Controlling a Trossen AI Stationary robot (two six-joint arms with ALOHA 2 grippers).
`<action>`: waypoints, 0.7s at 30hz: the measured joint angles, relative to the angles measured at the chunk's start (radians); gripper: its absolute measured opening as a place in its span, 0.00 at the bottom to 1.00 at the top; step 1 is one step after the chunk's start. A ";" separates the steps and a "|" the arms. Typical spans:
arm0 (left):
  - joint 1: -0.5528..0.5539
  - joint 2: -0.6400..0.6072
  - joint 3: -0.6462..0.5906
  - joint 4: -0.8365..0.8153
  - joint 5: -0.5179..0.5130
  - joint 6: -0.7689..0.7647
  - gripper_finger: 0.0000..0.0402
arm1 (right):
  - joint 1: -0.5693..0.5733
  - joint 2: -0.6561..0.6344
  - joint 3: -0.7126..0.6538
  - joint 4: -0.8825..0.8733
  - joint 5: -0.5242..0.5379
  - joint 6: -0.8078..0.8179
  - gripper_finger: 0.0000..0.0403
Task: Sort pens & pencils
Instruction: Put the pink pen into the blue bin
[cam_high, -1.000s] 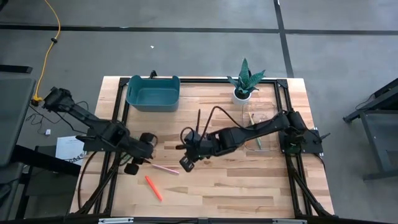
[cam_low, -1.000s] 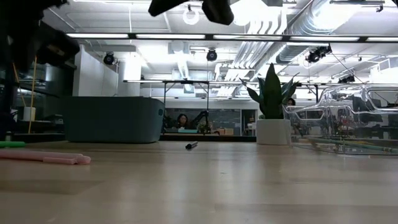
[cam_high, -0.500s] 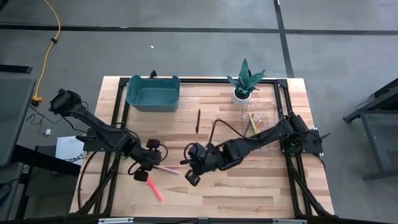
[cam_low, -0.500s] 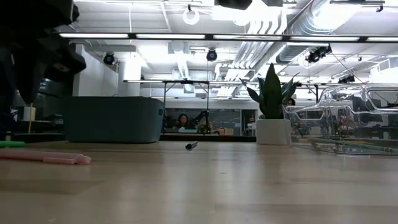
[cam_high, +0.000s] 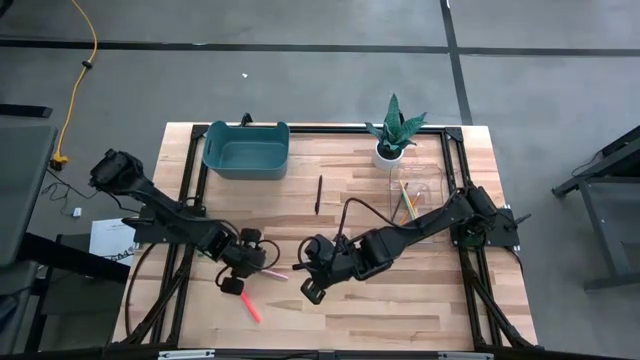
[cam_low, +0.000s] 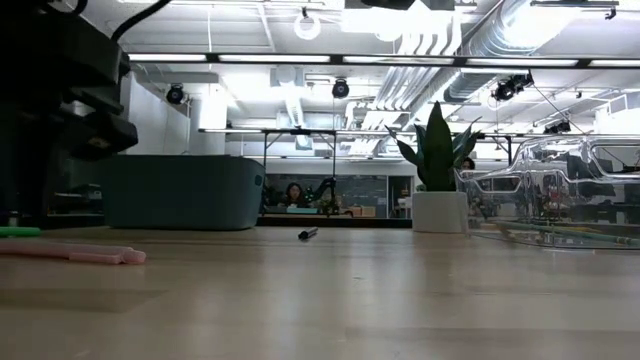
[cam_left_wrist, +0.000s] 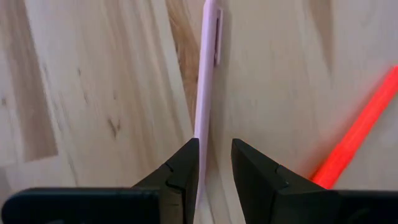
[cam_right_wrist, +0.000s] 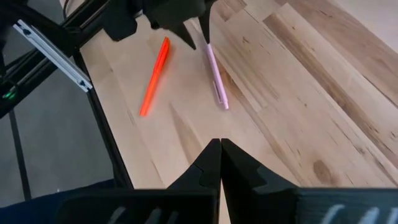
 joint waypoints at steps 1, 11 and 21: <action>0.000 0.008 0.000 0.003 0.000 0.000 0.21 | 0.000 0.000 0.000 -0.001 0.001 0.000 0.00; 0.000 0.037 -0.001 -0.002 -0.008 -0.007 0.21 | 0.003 -0.003 0.000 -0.017 0.008 -0.002 0.00; 0.000 0.072 0.000 0.006 -0.018 -0.026 0.21 | 0.003 -0.008 0.000 -0.030 0.020 -0.001 0.00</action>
